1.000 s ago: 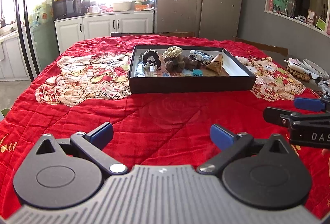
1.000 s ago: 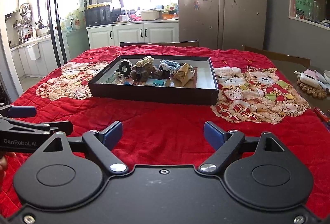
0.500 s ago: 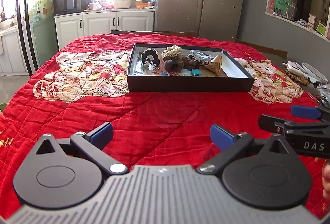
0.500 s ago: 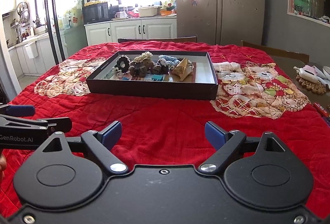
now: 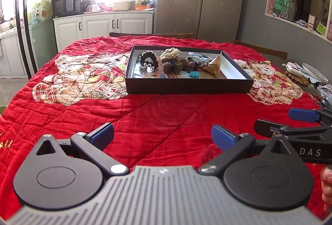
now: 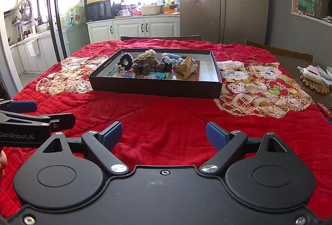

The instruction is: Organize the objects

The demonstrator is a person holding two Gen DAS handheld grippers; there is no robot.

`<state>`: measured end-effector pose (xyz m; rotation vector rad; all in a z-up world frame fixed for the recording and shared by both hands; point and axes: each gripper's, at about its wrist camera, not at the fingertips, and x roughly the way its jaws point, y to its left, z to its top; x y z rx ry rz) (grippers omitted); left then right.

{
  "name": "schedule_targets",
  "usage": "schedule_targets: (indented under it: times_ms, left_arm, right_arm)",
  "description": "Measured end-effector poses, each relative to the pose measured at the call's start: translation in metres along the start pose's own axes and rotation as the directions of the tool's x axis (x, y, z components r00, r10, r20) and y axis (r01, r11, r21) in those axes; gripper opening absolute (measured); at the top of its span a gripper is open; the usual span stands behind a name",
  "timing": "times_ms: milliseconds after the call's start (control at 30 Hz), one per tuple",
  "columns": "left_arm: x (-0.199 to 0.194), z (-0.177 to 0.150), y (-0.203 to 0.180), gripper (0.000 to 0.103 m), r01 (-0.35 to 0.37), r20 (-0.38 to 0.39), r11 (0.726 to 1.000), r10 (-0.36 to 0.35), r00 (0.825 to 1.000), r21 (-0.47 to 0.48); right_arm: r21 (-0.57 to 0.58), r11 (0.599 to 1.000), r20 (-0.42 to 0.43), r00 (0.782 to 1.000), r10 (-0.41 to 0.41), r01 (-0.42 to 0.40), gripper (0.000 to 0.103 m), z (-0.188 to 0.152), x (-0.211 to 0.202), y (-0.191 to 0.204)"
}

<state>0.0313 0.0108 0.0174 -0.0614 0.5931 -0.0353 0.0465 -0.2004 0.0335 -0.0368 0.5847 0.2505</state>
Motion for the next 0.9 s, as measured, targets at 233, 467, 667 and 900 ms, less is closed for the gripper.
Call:
schedule_targets:
  times_ms: [233,467,667,900]
  left_arm:
    - [-0.0008,0.0006,-0.0004,0.103,0.006,0.003,1.0,-0.006,1.0,-0.002]
    - [-0.0021,0.0011,-0.0017,0.103,0.006,0.012,1.0,-0.006,1.0,0.002]
    - [0.0007,0.001,-0.0018,0.103,0.017,-0.001,1.0,-0.017,1.0,-0.006]
    - [0.0014,-0.0008,-0.0043,0.103,0.009,0.006,1.0,-0.009,1.0,0.003]
  right_arm:
    - [-0.003,1.0,-0.002,1.0,0.003,-0.003,0.088,-0.0013,0.0003,0.0011]
    - [-0.003,1.0,-0.002,1.0,0.003,-0.003,0.088,-0.001,0.0006,0.0008]
    - [-0.003,1.0,-0.006,1.0,0.004,-0.004,0.088,-0.0036,0.0014,0.0014]
    - [0.005,1.0,-0.012,1.0,0.003,-0.003,0.088,-0.0041,0.0034,-0.0012]
